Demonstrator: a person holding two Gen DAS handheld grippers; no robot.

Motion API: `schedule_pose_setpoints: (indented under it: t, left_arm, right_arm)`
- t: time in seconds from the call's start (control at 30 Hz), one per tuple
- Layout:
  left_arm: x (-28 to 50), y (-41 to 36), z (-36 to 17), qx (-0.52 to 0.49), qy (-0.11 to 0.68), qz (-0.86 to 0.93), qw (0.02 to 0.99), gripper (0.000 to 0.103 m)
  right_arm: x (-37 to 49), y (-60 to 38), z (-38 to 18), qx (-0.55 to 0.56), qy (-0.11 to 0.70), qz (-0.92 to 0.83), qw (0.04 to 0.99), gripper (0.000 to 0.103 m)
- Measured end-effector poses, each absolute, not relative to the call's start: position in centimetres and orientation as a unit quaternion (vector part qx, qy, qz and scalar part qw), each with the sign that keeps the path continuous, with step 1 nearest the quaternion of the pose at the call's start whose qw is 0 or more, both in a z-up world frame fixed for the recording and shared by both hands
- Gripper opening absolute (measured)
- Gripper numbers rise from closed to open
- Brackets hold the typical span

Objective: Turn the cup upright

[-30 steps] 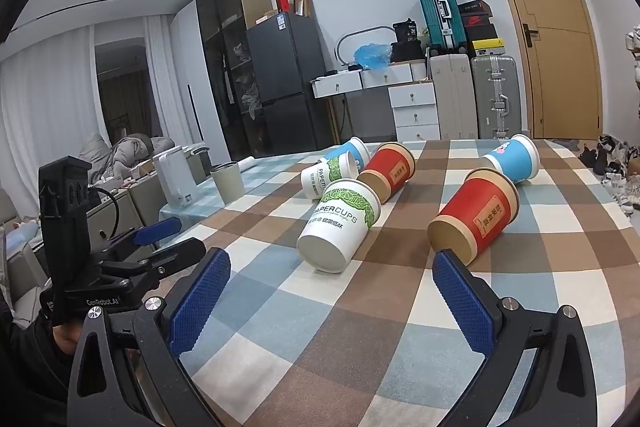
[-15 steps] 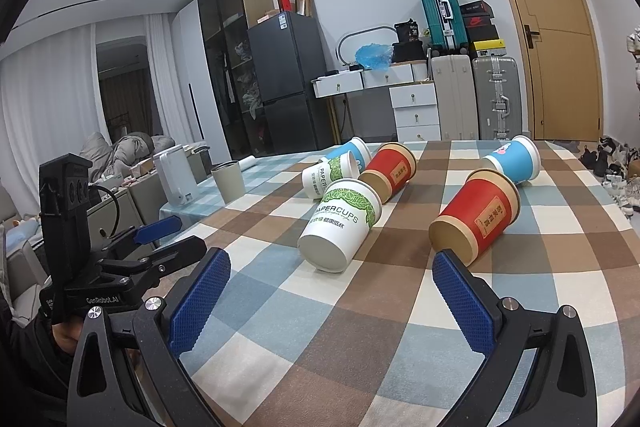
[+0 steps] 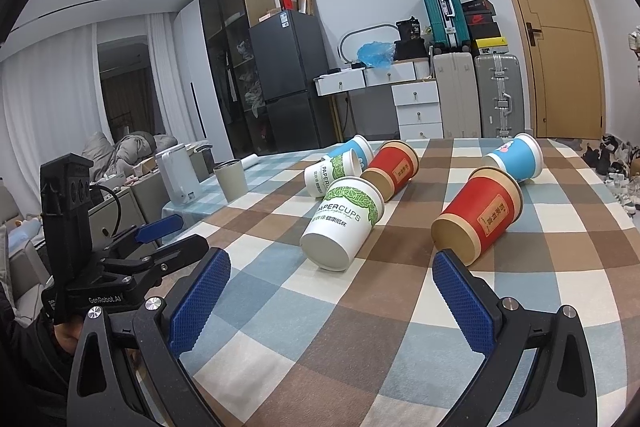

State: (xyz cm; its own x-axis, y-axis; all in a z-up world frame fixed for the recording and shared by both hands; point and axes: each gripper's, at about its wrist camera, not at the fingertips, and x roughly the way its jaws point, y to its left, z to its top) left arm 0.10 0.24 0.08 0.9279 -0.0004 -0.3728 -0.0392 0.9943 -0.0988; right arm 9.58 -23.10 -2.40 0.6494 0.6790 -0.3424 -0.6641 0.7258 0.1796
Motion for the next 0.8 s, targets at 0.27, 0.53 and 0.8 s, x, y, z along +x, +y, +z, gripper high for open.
schedule_pose_setpoints:
  t: [0.27, 0.53, 0.8]
  left_arm:
    - [-0.1, 0.37, 0.2, -0.054, 0.189, 0.01, 0.98, 0.102]
    - [0.08, 0.44, 0.4, -0.061, 0.193, 0.012, 0.979, 0.102]
    - [0.04, 0.0, 0.88, -0.067, 0.178, 0.012, 0.982, 0.102]
  right_arm:
    - [9.88, -23.71, -2.29, 0.033, 0.197, 0.366, 0.909, 0.103]
    - [10.11, -23.88, -2.13, 0.034, 0.199, 0.359, 0.911, 0.103]
    - [10.44, -23.89, -2.01, 0.031, 0.202, 0.35, 0.914, 0.103]
